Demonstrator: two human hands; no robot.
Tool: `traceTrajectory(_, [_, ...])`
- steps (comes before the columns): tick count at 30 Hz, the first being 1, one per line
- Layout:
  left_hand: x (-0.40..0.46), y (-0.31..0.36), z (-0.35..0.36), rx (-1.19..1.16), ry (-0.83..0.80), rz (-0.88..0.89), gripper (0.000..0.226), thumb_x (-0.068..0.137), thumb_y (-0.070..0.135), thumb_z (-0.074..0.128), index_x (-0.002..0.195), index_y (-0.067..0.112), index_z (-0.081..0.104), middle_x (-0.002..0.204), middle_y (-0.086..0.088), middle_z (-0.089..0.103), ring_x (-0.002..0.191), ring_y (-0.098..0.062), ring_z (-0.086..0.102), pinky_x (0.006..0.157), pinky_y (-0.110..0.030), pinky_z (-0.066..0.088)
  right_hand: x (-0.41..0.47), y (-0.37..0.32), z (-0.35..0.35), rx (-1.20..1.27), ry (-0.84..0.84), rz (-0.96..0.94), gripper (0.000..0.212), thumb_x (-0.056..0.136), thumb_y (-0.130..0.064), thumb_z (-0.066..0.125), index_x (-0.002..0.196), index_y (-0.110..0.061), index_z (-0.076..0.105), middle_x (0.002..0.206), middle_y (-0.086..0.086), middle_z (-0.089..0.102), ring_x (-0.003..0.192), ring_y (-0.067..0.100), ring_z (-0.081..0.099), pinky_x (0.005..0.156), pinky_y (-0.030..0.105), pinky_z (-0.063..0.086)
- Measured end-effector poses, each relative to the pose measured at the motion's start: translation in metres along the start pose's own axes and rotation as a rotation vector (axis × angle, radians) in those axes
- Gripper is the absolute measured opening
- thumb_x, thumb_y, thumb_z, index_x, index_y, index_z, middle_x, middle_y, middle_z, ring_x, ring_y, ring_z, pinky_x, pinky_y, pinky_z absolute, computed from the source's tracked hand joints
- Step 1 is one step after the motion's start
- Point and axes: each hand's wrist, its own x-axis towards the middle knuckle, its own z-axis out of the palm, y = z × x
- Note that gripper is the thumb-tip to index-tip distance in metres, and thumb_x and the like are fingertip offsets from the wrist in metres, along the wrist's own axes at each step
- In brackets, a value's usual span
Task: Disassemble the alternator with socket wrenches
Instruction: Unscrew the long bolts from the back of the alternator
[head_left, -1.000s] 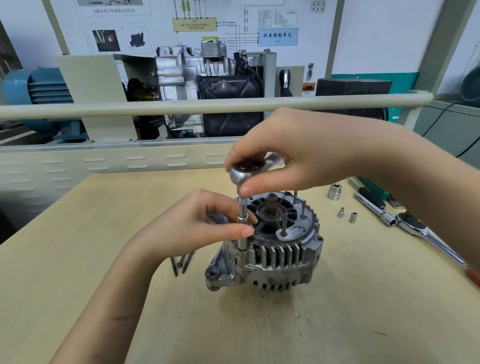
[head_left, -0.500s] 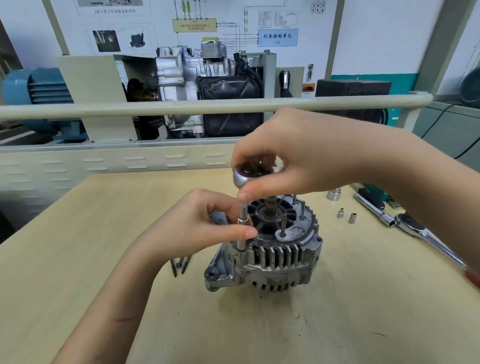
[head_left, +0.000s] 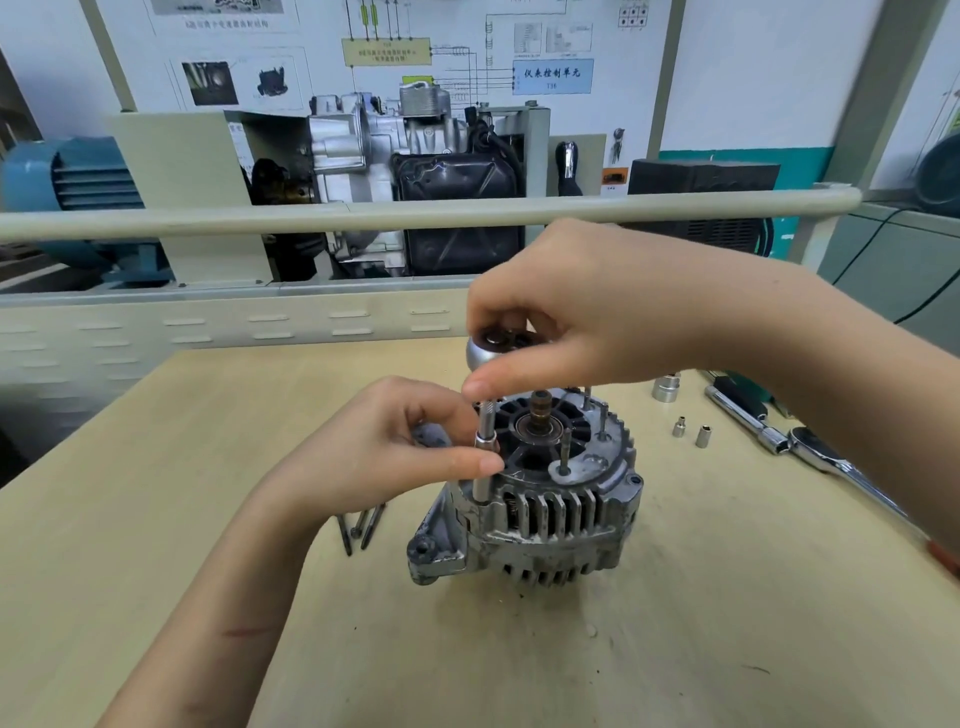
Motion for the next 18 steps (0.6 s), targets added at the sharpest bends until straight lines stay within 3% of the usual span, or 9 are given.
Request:
traceTrajectory(3, [0.0004,0.0014,0.0002,-0.014,-0.016,-0.027,0.031,0.066,0.045,0.073,0.067,0.014,0.067,0.063,-0.005,0.062,0.060,-0.027,0.052,0.058,-0.035,0.041,0.0001,0.0029,-0.0003,0.020,0.003,-0.022,0.040,0.079,-0.050,0.051,0.091,-0.014,0.064,0.074,-0.007,0.060,0.068,0.009,0.049,0.062,0.019,0.039])
traceTrajectory(6, [-0.0001,0.0040,0.0016,-0.055,-0.070,-0.049,0.025,0.071,0.041,0.075,0.078,0.017,0.073,0.078,0.000,0.071,0.073,-0.015,0.064,0.071,-0.030,0.050,-0.0002,0.0068,-0.0001,0.073,0.010,-0.033,0.028,0.084,-0.036,0.061,0.102,-0.014,0.065,0.087,-0.010,0.064,0.082,0.003,0.052,0.069,0.014,0.040])
traceTrajectory(8, [0.0001,0.0016,0.0024,0.025,-0.053,-0.040,0.049,0.071,0.050,0.071,0.078,0.002,0.071,0.082,-0.014,0.068,0.085,-0.020,0.061,0.083,-0.032,0.048,-0.0009,0.0068,0.0003,0.108,0.007,-0.047,0.027,0.085,-0.031,0.062,0.106,-0.015,0.064,0.088,-0.016,0.060,0.083,-0.002,0.053,0.074,0.005,0.039])
traceTrajectory(10, [-0.0005,0.0022,0.0033,0.113,-0.033,-0.024,0.062,0.066,0.056,0.060,0.074,-0.006,0.065,0.084,-0.024,0.063,0.088,-0.025,0.057,0.093,-0.024,0.039,-0.0013,0.0070,0.0013,0.106,0.017,-0.053,0.026,0.085,-0.032,0.062,0.105,-0.015,0.064,0.087,-0.015,0.061,0.082,-0.001,0.054,0.073,0.006,0.039])
traceTrajectory(12, [-0.0008,0.0052,0.0039,0.127,-0.008,-0.028,0.053,0.065,0.055,0.059,0.064,0.002,0.062,0.082,-0.022,0.064,0.088,-0.025,0.057,0.098,-0.024,0.033,-0.0011,0.0080,0.0025,0.081,0.035,-0.038,0.029,0.083,-0.038,0.060,0.099,-0.014,0.066,0.082,-0.010,0.063,0.080,0.003,0.053,0.068,0.013,0.040])
traceTrajectory(16, [0.0007,0.0039,0.0059,0.134,0.022,0.008,0.044,0.064,0.053,0.061,0.058,0.010,0.057,0.080,-0.021,0.064,0.087,-0.025,0.058,0.101,-0.028,0.033,-0.0033,0.0061,0.0024,0.109,0.044,0.004,0.042,0.074,-0.052,0.055,0.087,-0.013,0.065,0.063,-0.014,0.051,0.065,0.001,0.047,0.058,0.014,0.037])
traceTrajectory(18, [0.0013,0.0020,0.0052,0.106,0.009,-0.001,0.048,0.063,0.051,0.067,0.062,0.004,0.063,0.082,-0.018,0.066,0.085,-0.023,0.060,0.094,-0.027,0.041,-0.0039,0.0053,0.0026,0.112,0.040,-0.012,0.041,0.076,-0.050,0.055,0.090,-0.012,0.065,0.068,-0.011,0.057,0.068,0.004,0.050,0.061,0.018,0.039])
